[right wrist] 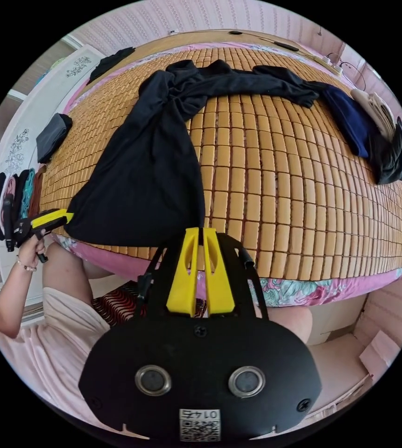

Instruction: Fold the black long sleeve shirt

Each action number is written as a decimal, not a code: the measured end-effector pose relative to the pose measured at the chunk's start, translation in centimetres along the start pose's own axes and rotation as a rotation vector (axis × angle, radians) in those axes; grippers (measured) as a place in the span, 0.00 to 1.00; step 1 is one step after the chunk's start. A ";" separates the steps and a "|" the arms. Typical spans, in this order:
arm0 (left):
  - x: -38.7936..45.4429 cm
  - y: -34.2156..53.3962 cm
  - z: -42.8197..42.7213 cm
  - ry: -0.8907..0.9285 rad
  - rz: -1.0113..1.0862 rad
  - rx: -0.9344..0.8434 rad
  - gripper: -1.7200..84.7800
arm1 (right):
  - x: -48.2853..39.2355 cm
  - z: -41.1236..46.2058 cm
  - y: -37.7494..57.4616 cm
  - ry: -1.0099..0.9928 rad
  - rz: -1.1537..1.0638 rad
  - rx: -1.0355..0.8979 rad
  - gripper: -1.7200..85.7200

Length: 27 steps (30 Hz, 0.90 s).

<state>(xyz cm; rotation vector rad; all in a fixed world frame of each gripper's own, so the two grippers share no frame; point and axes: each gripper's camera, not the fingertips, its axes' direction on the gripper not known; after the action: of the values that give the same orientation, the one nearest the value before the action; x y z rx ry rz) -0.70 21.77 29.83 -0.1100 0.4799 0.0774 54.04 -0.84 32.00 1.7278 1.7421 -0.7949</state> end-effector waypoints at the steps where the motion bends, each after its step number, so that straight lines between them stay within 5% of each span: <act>1: 0.3 0.3 -0.8 0.031 -0.014 0.007 0.02 | 1.1 -1.0 1.1 -0.116 -0.013 0.022 0.02; 6: 0.3 3.6 -7.6 0.252 -0.077 0.197 0.01 | 6.4 -6.9 6.2 -0.397 0.032 0.202 0.02; 11: 0.7 7.9 -19.3 0.466 -0.089 0.538 0.01 | 12.8 -17.2 12.3 -0.751 0.044 0.592 0.02; 22: 10.1 17.8 -55.0 0.396 0.274 1.349 0.01 | 11.7 -46.9 23.7 -0.889 -0.522 1.271 0.02; 27: 13.6 21.6 -63.8 0.318 0.311 1.468 0.01 | 8.5 -57.2 28.4 -0.648 -0.621 1.329 0.02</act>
<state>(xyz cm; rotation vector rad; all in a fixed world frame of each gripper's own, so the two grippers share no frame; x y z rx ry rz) -19.97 35.91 -34.60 1.4112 0.7672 -0.0039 83.45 47.15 63.32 1.1500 1.2402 -2.8460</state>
